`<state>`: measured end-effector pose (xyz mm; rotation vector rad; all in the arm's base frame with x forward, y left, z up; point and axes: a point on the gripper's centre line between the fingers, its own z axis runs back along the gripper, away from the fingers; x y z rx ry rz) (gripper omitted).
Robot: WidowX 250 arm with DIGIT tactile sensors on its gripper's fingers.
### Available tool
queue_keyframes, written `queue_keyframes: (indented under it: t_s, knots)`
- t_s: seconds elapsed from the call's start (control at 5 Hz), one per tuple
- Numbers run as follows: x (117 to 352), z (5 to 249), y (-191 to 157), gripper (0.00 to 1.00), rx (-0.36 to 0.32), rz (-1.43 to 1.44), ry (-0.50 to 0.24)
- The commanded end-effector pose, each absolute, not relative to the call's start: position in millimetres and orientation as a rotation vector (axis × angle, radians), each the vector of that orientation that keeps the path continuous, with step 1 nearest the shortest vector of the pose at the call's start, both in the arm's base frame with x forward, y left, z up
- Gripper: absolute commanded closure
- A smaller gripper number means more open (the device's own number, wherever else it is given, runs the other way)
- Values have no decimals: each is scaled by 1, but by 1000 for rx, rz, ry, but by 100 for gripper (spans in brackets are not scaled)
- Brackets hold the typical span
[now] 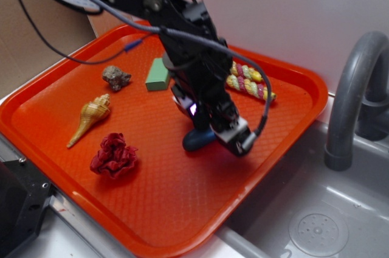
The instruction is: Grab the plastic pickle.
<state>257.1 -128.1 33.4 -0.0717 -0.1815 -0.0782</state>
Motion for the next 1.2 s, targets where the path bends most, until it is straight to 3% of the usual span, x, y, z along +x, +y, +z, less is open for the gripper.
queue_keyframes:
  t_s: [0.0, 0.2, 0.6, 1.0]
  knots:
    - [257, 11, -127, 100, -44, -114, -178]
    - [252, 36, -113, 100, -13, -97, -210]
    - [247, 70, -102, 100, 41, -75, -156]
    - [257, 156, -84, 100, 76, 103, -189]
